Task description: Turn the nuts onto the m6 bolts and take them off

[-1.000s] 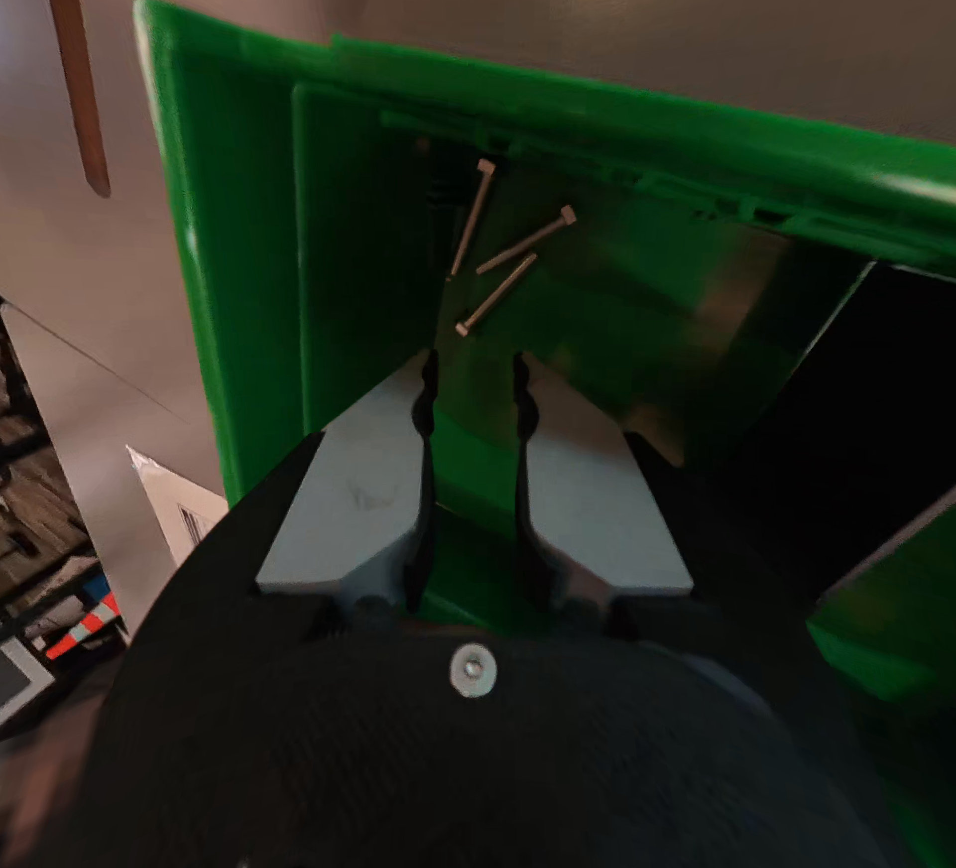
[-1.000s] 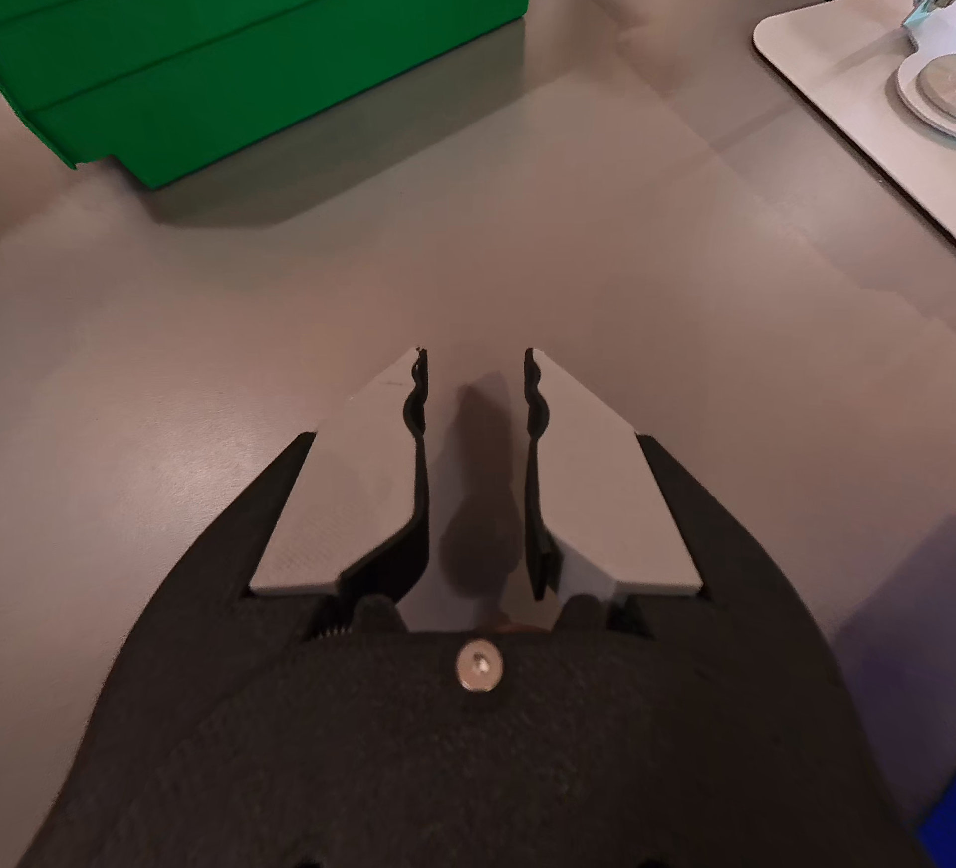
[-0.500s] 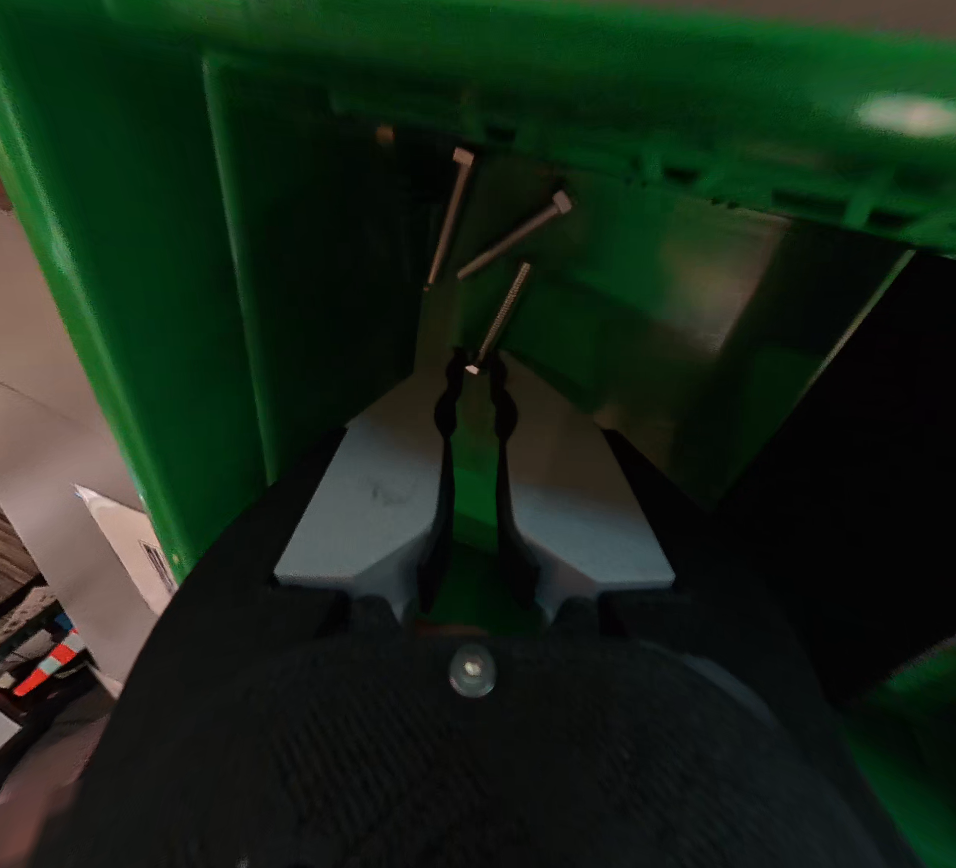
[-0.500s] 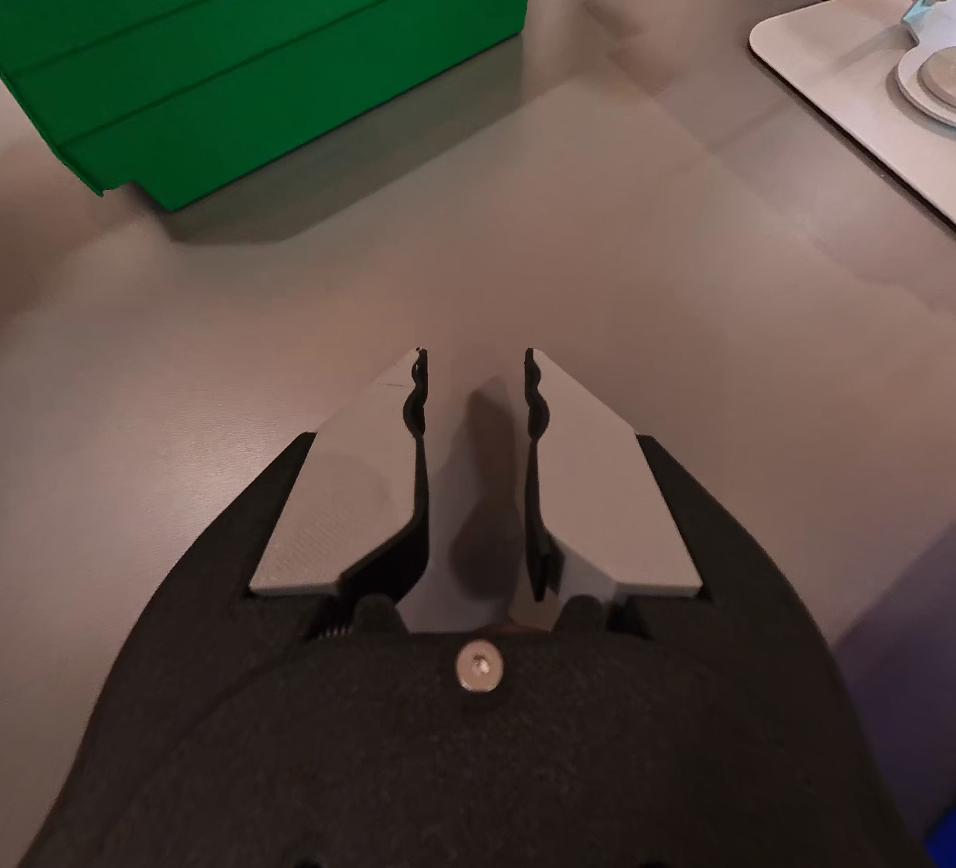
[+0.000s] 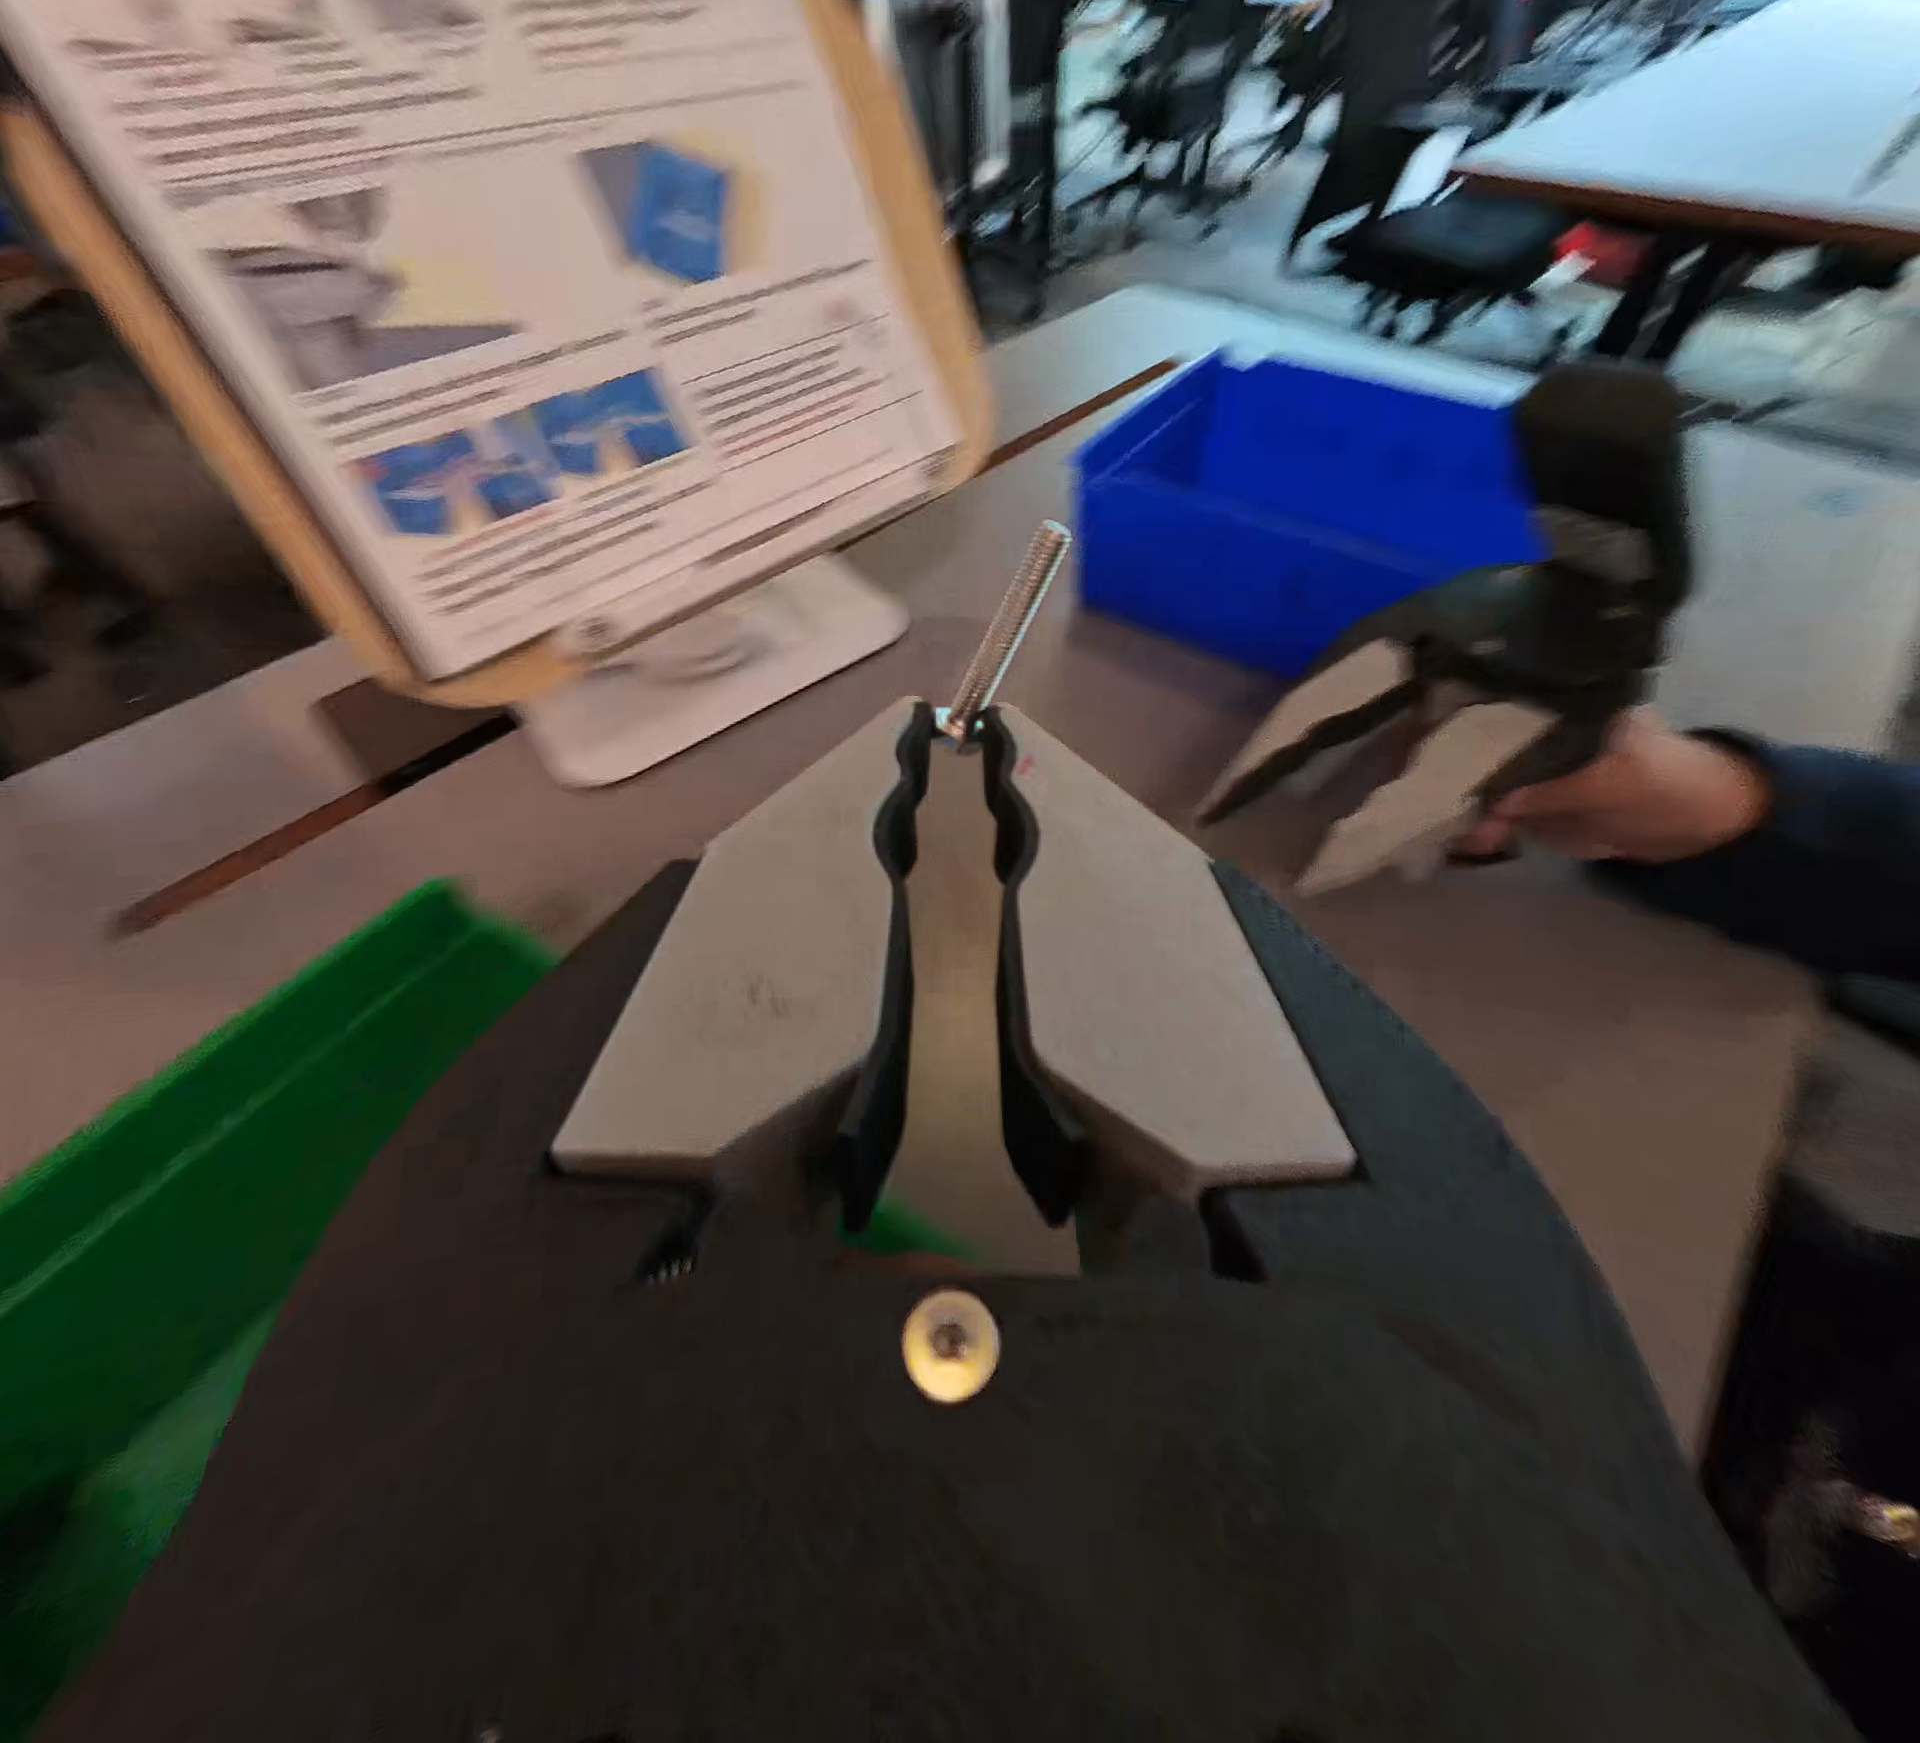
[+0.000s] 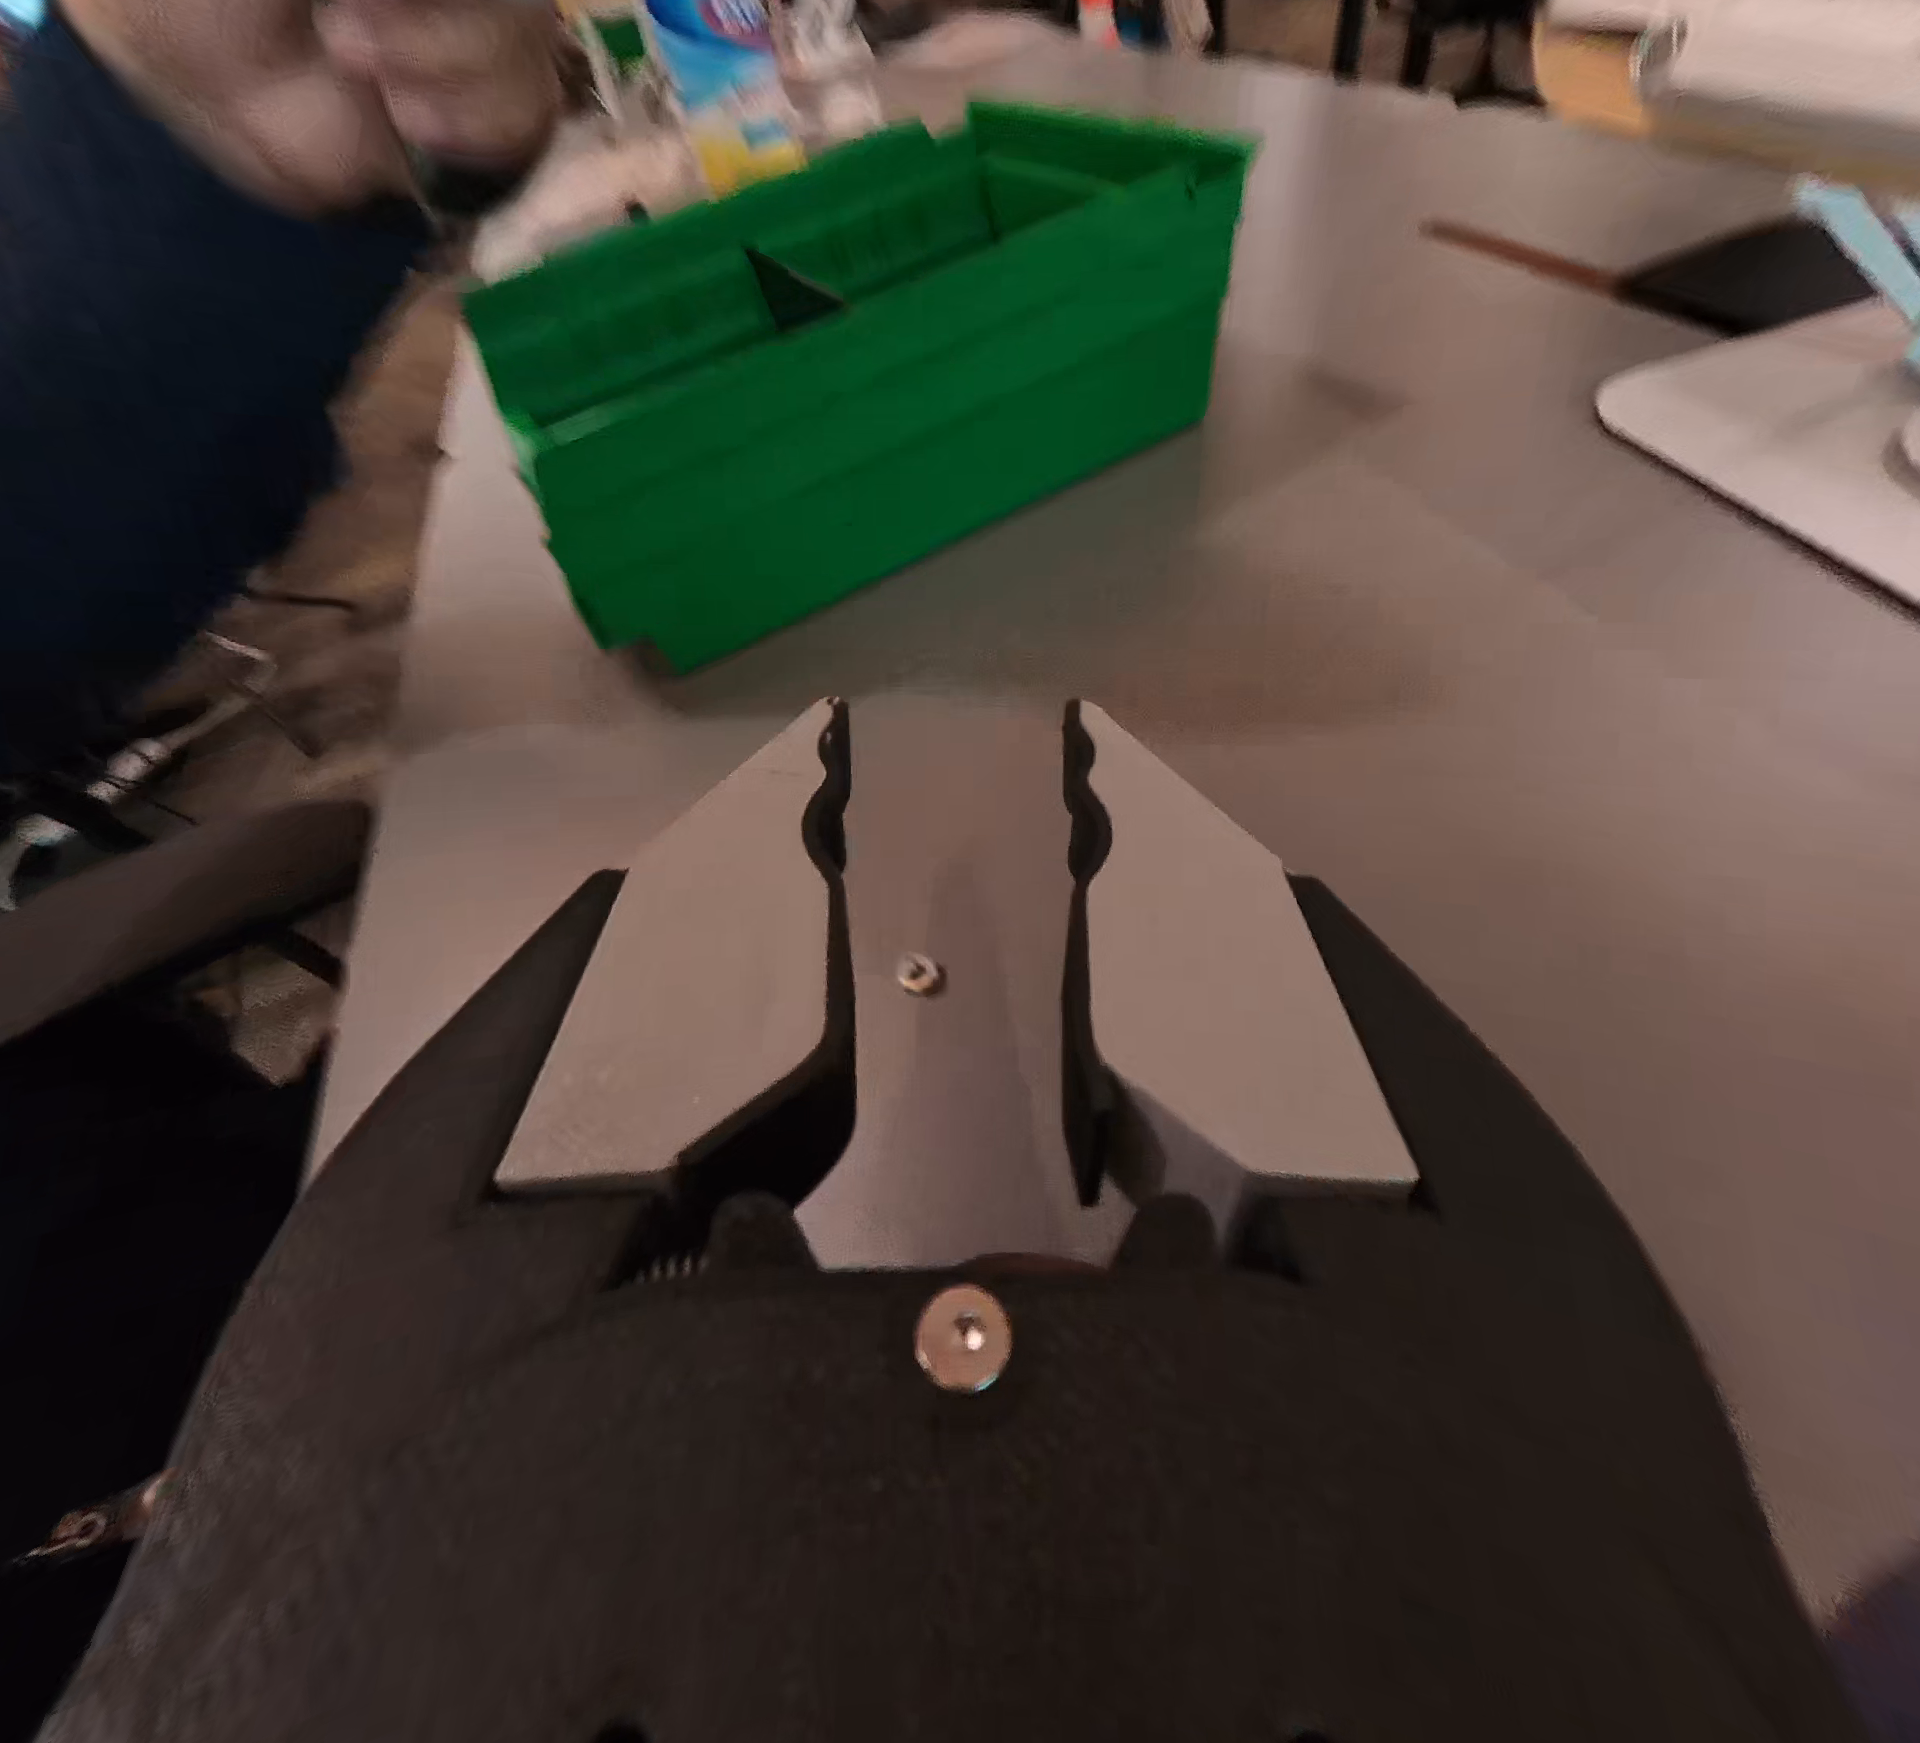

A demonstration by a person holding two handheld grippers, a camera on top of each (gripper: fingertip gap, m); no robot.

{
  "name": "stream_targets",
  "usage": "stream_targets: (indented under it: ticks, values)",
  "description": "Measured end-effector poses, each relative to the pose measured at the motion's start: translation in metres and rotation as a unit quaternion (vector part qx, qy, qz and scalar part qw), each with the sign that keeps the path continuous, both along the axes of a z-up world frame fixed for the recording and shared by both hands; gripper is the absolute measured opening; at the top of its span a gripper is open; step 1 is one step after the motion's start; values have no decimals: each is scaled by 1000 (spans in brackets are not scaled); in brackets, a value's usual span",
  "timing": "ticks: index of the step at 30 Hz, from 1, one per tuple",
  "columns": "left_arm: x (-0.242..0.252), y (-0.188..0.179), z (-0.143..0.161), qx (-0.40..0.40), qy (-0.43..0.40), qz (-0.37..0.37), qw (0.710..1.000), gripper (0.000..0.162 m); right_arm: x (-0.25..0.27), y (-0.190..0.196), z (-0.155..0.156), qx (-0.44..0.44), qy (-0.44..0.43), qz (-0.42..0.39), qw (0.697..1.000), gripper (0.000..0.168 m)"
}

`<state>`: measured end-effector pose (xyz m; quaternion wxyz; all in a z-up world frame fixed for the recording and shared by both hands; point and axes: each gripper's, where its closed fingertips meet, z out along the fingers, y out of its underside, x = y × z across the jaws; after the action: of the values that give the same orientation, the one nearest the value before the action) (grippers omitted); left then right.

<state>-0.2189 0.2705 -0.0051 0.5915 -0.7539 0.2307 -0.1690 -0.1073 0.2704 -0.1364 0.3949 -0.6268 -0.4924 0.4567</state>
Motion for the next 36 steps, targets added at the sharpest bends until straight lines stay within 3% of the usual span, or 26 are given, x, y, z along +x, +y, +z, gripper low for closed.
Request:
stream_targets:
  ticks: [3, 6, 9, 13, 21, 25, 34, 36]
  values:
    - [73, -12, -14, 4, -86, -64, 994, 7, 12, -6, 40, -8, 97, 23, 995, 39]
    - [112, 0, -49, -5, -84, -90, 992, 7, 32, -3, 73, -8, 175, 23, 984, 40]
    - [142, 5, -75, -40, -99, -128, 986, 7, 44, 6, 84, -17, 208, 10, 978, 39]
    - [163, 7, -97, -40, -55, -171, 983, 7, 42, 9, 79, -43, 204, 18, 978, 36]
    - [149, 8, -111, -103, -125, -190, 968, 7, 23, 10, 49, -57, 133, 18, 989, 31]
    - [150, 8, -116, -101, -106, -188, 971, 8, 17, 9, 36, -40, 100, 15, 994, 4]
    - [151, 8, -114, -77, -102, -197, 972, 13, 16, 7, 32, -112, 105, 39, 987, 2]
    - [152, 6, -112, -83, -116, -207, 968, 6, 16, 7, 34, -125, 112, 42, 985, 2]
